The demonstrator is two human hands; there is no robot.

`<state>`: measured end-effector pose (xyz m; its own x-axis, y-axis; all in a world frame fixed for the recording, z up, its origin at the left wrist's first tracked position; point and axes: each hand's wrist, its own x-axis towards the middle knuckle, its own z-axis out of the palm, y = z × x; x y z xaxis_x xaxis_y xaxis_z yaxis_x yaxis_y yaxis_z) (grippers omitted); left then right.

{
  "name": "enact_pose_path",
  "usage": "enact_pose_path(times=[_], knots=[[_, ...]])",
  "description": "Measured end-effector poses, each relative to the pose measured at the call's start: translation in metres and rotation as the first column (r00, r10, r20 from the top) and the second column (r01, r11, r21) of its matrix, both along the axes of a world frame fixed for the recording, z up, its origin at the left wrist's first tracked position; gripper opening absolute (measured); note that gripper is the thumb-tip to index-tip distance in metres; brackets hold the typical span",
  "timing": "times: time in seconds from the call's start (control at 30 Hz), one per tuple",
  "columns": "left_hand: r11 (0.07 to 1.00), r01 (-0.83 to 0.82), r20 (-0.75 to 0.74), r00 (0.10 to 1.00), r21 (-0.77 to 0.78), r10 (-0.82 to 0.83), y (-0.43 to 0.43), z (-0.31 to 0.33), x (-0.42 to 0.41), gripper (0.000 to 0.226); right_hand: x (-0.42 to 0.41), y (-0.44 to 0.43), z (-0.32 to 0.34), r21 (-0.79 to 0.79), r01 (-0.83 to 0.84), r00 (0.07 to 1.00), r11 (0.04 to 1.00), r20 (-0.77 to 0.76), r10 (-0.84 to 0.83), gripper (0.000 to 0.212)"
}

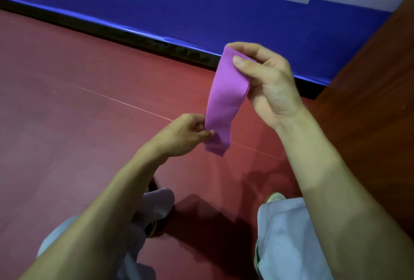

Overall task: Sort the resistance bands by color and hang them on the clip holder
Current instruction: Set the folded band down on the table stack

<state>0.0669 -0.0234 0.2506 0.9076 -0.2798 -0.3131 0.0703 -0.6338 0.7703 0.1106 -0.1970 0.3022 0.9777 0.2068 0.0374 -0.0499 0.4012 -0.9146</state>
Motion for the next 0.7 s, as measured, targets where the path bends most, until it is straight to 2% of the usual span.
enact_pose_path(times=[0.1,0.2,0.3,0.37,0.43,0.53,0.7], knots=[[0.998,-0.056,0.056,0.997,0.008,0.056,-0.004,0.002,-0.001,0.023,0.003,-0.008,0.002,0.067,0.078,0.996,0.995,-0.04,-0.076,0.017],[0.993,-0.119,0.114,0.986,-0.022,0.121,-0.006,0.006,-0.001,0.021,0.006,-0.012,0.002,0.093,0.135,0.989,0.986,-0.07,-0.129,0.018],[0.989,-0.12,0.131,0.983,-0.087,0.131,-0.008,0.007,-0.002,0.03,0.007,-0.011,0.002,0.106,0.163,0.985,0.981,-0.078,-0.155,0.019],[0.987,-0.108,0.128,0.984,-0.12,0.123,-0.008,0.007,-0.003,0.027,0.007,-0.011,0.003,0.106,0.165,0.985,0.981,-0.074,-0.158,0.018],[0.978,-0.116,0.091,0.987,-0.171,0.133,-0.008,0.006,-0.004,0.02,0.007,-0.01,0.002,0.102,0.161,0.985,0.982,-0.072,-0.154,0.018],[0.929,-0.214,-0.021,0.976,-0.302,0.218,-0.006,0.009,-0.005,0.009,0.009,-0.012,0.002,0.105,0.165,0.985,0.981,-0.06,-0.159,0.019],[0.844,-0.341,-0.13,0.94,-0.413,0.316,-0.002,0.014,-0.005,0.022,0.012,-0.019,-0.002,0.056,0.191,0.981,0.98,-0.053,-0.188,0.019]])
